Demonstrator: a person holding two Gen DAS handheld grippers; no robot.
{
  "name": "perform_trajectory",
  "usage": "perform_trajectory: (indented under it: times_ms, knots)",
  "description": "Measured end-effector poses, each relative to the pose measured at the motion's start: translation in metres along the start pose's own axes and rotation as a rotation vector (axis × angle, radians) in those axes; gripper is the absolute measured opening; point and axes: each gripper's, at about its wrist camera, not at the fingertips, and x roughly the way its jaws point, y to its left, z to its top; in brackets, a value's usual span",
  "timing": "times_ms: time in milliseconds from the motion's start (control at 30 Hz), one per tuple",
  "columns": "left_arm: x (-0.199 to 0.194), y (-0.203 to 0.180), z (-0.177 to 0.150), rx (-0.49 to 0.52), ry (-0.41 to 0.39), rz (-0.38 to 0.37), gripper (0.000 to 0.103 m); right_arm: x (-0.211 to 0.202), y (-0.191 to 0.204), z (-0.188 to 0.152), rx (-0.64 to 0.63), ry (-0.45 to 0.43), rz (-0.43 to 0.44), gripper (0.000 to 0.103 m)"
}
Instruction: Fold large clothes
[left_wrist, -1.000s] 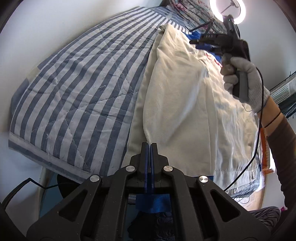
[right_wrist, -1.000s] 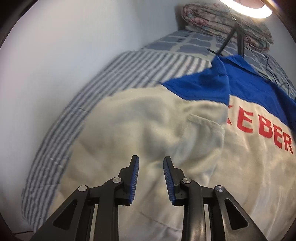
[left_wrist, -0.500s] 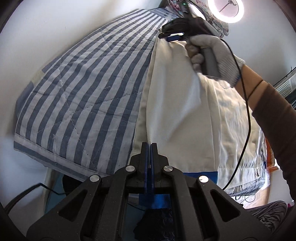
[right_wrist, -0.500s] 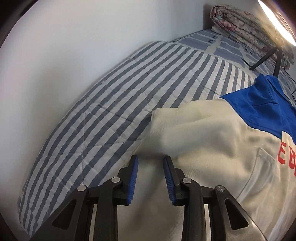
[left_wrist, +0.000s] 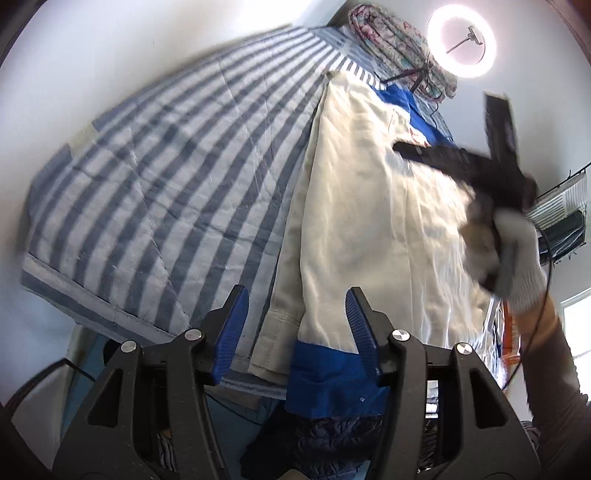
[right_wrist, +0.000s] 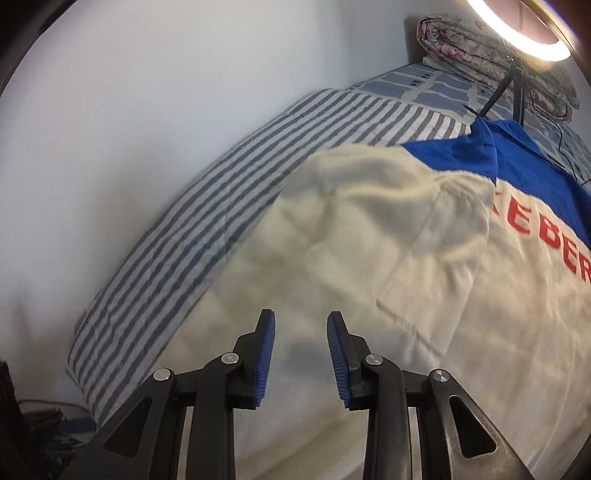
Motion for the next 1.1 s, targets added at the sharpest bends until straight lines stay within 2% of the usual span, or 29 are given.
perform_trajectory:
  times_ms: [67, 133, 233, 333, 467, 500, 533, 600, 700, 867, 900, 933, 967, 1100]
  knots:
    - [0.012, 0.003, 0.0, -0.025, 0.051, -0.033, 0.055, -0.002, 0.004, -0.018, -0.007, 0.019, 0.005, 0.031]
    - [0.018, 0.005, -0.002, -0.037, 0.074, -0.029, 0.055, -0.002, 0.016, -0.036, -0.04, 0.033, -0.009, 0.031]
    - [0.021, 0.005, -0.003, -0.052, 0.077, -0.034, 0.055, 0.005, 0.033, -0.051, -0.107, 0.055, -0.044, 0.031]
    - [0.025, 0.005, -0.002, -0.063, 0.077, -0.037, 0.053, 0.016, 0.035, -0.061, -0.102, 0.062, -0.057, 0.031]
    - [0.026, 0.0, -0.003, -0.018, 0.073, 0.002, 0.039, 0.02, 0.042, -0.067, -0.136, 0.064, -0.106, 0.033]
    - [0.027, -0.001, -0.003, -0.014, 0.072, 0.006, 0.032, 0.016, 0.042, -0.066, -0.125, 0.072, -0.091, 0.034]
    - [0.028, -0.001, -0.003, -0.012, 0.072, 0.011, 0.03, 0.011, 0.042, -0.067, -0.11, 0.073, -0.068, 0.034]
    - [0.028, 0.0, 0.0, -0.018, 0.069, 0.003, 0.024, -0.002, 0.045, -0.07, -0.1, 0.05, -0.051, 0.034]
    - [0.023, -0.003, 0.0, -0.006, 0.049, -0.002, 0.019, -0.019, 0.051, -0.074, -0.111, -0.006, -0.076, 0.042]
    - [0.012, -0.014, 0.002, 0.019, 0.012, -0.023, 0.017, -0.028, 0.047, -0.058, -0.067, -0.1, -0.076, 0.042]
    - [0.01, -0.016, 0.002, 0.02, 0.005, -0.031, 0.016, -0.024, 0.045, -0.049, -0.054, -0.09, -0.076, 0.041]
    - [0.009, -0.018, 0.003, 0.022, 0.0, -0.036, 0.016, -0.019, 0.042, -0.041, -0.043, -0.079, -0.071, 0.031]
    - [0.007, -0.019, 0.005, 0.026, -0.004, -0.039, 0.016, -0.012, 0.039, -0.034, -0.033, -0.069, -0.076, 0.028]
    - [0.003, -0.03, 0.005, 0.062, -0.026, -0.035, 0.016, 0.031, 0.028, -0.021, 0.039, 0.044, -0.073, 0.03]
